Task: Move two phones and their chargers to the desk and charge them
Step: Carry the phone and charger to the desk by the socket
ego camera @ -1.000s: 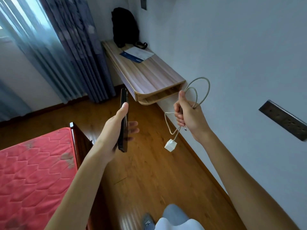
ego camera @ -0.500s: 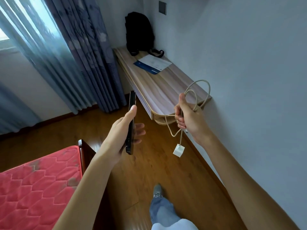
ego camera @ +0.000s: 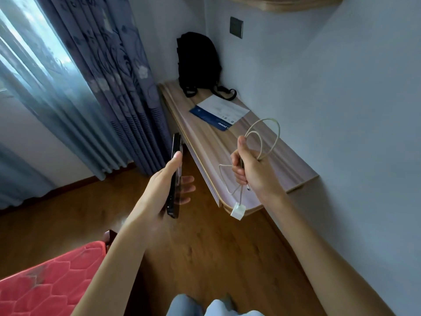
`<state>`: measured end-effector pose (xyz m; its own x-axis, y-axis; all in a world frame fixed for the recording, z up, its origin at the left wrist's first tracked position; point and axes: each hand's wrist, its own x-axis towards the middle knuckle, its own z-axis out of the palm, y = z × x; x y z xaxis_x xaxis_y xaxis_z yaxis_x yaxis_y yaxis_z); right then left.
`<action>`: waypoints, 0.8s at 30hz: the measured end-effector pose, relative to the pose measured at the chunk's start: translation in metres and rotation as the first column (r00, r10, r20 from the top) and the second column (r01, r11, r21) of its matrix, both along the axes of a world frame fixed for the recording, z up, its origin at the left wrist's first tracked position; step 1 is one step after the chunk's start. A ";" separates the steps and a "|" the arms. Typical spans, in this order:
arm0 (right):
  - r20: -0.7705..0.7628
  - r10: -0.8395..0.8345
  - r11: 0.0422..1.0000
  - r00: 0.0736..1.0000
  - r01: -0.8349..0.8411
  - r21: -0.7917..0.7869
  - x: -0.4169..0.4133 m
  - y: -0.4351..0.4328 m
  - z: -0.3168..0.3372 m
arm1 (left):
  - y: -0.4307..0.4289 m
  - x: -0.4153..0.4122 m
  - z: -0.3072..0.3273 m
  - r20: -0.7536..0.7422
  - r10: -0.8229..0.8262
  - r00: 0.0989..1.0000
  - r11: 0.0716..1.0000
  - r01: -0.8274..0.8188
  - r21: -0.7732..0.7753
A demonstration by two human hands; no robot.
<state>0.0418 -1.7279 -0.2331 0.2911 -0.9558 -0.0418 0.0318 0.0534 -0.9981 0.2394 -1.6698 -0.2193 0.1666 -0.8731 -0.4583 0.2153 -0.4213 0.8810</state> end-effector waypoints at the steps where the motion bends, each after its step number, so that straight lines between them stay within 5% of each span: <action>1: 0.000 0.002 1.000 1.000 -0.002 -0.005 0.005 -0.012 0.000 | -0.012 0.006 -0.002 0.017 -0.007 1.000 1.000 0.007 -0.009; 24: -0.097 -0.208 0.976 0.973 0.213 0.051 0.175 -0.300 -0.010 | -0.331 0.207 -0.014 -0.004 -0.226 0.974 0.972 0.225 -0.070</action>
<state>0.2168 -2.0278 -0.2433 0.0762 -0.9900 -0.1185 -0.0413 0.1157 -0.9924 0.4465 -2.0010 -0.2329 -0.0428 -0.9169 -0.3967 0.1322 -0.3988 0.9075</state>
